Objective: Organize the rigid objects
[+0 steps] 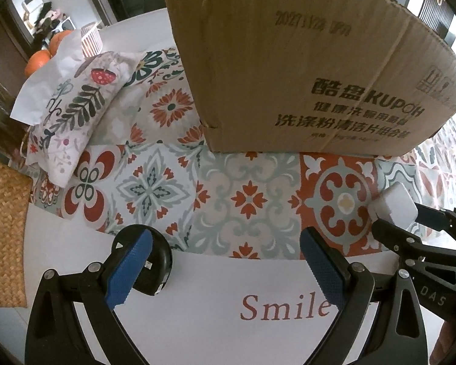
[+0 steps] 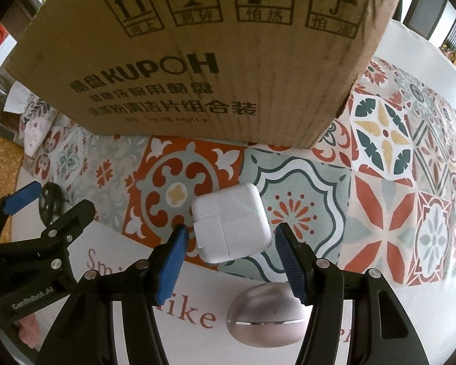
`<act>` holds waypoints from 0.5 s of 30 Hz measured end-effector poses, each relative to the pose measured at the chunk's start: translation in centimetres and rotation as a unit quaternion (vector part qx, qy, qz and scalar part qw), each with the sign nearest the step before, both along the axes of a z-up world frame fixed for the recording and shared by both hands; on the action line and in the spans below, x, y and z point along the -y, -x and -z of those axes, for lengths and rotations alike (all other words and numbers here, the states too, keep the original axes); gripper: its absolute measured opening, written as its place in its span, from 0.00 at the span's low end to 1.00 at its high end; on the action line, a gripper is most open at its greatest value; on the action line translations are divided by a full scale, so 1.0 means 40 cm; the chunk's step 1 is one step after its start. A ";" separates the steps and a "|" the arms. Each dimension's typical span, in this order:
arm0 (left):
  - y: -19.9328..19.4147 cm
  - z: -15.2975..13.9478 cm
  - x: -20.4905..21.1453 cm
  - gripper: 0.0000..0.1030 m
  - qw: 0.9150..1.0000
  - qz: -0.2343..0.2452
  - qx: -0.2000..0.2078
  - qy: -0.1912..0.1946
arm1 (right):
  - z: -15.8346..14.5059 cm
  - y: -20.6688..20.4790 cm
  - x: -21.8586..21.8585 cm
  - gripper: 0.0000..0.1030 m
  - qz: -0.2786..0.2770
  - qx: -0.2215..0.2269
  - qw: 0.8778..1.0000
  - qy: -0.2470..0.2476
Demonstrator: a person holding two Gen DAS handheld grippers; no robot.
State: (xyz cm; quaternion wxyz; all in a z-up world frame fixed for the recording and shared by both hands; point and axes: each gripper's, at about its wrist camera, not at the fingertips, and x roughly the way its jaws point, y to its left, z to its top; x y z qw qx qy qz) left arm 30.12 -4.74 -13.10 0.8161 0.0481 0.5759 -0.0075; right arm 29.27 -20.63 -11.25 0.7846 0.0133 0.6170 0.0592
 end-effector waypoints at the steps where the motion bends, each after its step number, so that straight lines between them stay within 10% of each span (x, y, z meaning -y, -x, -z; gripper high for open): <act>1: -0.001 0.003 0.000 0.96 1.000 0.000 -0.001 -0.002 | 0.005 -0.003 -0.003 0.58 -0.001 -0.001 1.000 0.004; 15: -0.007 0.013 -0.006 0.96 1.000 0.011 0.003 -0.012 | 0.040 -0.011 -0.020 0.49 0.005 0.006 1.000 0.012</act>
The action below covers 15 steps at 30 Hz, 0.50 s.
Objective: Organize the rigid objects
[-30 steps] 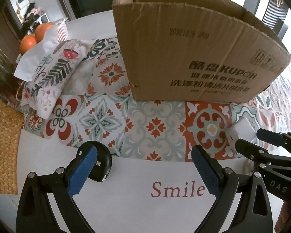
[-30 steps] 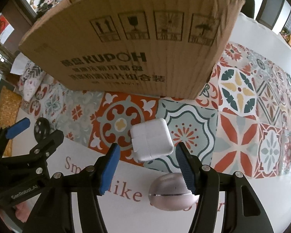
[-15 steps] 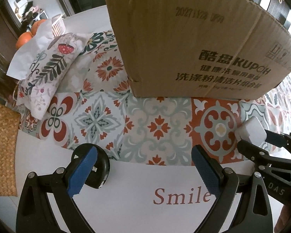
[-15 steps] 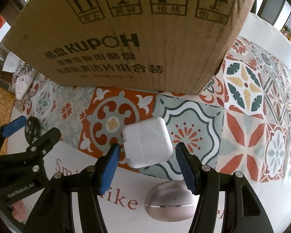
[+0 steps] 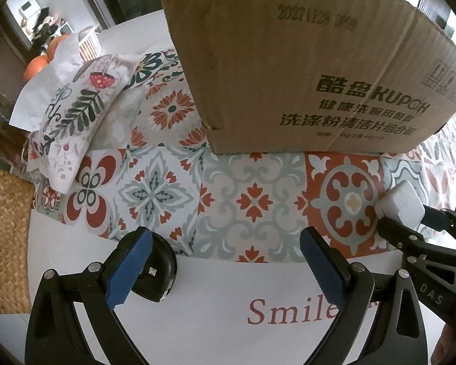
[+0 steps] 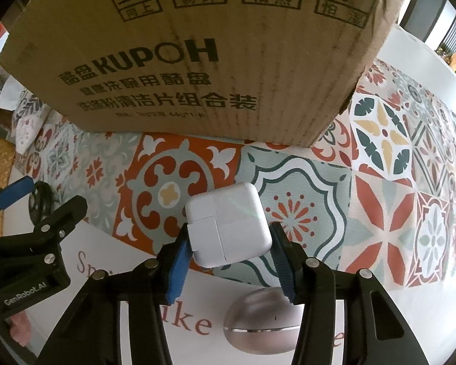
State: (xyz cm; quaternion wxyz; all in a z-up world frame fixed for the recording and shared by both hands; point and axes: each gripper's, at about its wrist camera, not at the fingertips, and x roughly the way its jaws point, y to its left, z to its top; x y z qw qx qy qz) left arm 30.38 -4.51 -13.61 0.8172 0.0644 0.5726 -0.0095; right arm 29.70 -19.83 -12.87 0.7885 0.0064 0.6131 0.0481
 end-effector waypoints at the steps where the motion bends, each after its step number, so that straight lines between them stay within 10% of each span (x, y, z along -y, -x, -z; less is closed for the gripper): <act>1: 0.005 -0.004 0.003 0.96 1.000 0.001 0.001 0.000 | -0.001 0.003 0.007 0.49 0.001 0.000 1.000 -0.003; 15: 0.044 -0.093 0.017 0.96 0.999 0.024 0.045 -0.004 | -0.089 0.060 0.035 0.46 0.010 0.034 0.999 -0.023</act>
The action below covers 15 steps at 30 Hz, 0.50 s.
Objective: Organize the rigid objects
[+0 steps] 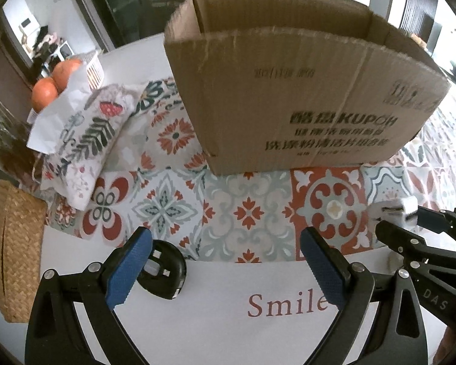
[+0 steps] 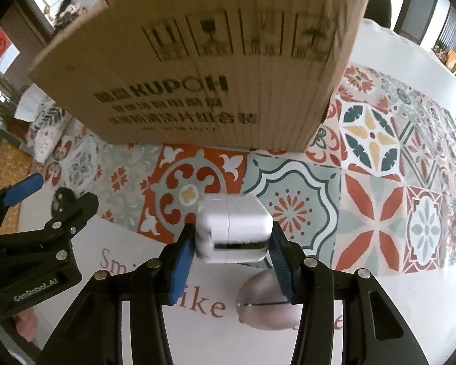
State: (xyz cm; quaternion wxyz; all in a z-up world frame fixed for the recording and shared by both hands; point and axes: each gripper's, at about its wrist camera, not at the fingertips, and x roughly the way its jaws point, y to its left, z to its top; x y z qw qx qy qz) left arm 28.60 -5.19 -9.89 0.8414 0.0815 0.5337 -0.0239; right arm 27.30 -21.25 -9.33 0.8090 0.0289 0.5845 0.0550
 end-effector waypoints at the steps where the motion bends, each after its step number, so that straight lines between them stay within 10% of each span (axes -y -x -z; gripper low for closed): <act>1: 0.003 -0.012 0.000 0.96 1.000 0.002 0.006 0.000 | -0.018 -0.001 -0.003 0.46 0.000 0.003 1.000 -0.001; 15: 0.036 -0.126 -0.012 0.96 0.998 0.007 0.064 0.006 | -0.143 0.028 -0.026 0.45 -0.005 0.063 0.998 -0.009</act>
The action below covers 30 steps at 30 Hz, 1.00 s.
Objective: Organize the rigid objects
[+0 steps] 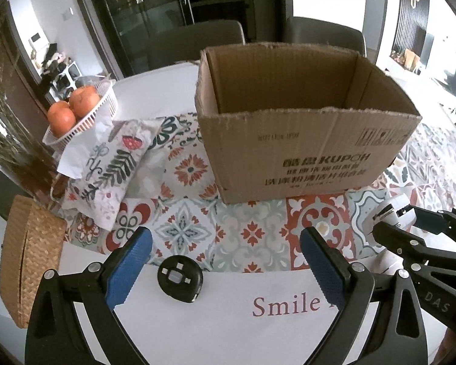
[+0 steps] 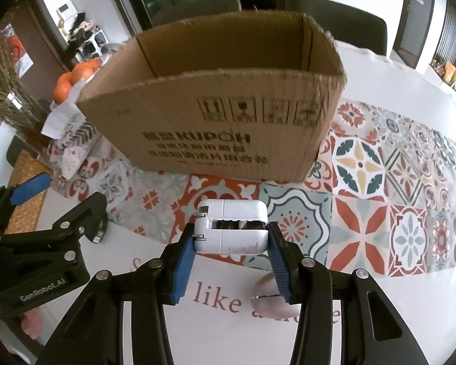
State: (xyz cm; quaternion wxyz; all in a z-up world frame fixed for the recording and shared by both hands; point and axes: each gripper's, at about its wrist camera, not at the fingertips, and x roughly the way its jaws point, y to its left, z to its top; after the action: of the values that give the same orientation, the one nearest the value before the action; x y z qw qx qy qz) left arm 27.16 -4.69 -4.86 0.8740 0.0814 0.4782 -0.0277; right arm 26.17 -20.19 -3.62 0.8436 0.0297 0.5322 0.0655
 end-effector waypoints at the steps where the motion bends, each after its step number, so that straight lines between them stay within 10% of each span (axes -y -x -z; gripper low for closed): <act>1: 0.001 -0.006 -0.002 0.96 1.000 0.001 0.004 0.000 | -0.007 0.002 -0.002 0.45 -0.001 0.003 1.000 0.000; 30: -0.078 -0.201 -0.053 1.00 0.996 -0.012 0.086 0.012 | -0.267 -0.075 -0.054 0.45 -0.012 0.127 0.992 0.009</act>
State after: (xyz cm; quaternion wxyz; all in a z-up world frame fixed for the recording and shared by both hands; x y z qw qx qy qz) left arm 30.30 -2.57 3.17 0.9131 0.0677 0.4018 -0.0159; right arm 29.15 -18.05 7.07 0.9036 0.0071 0.4219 0.0737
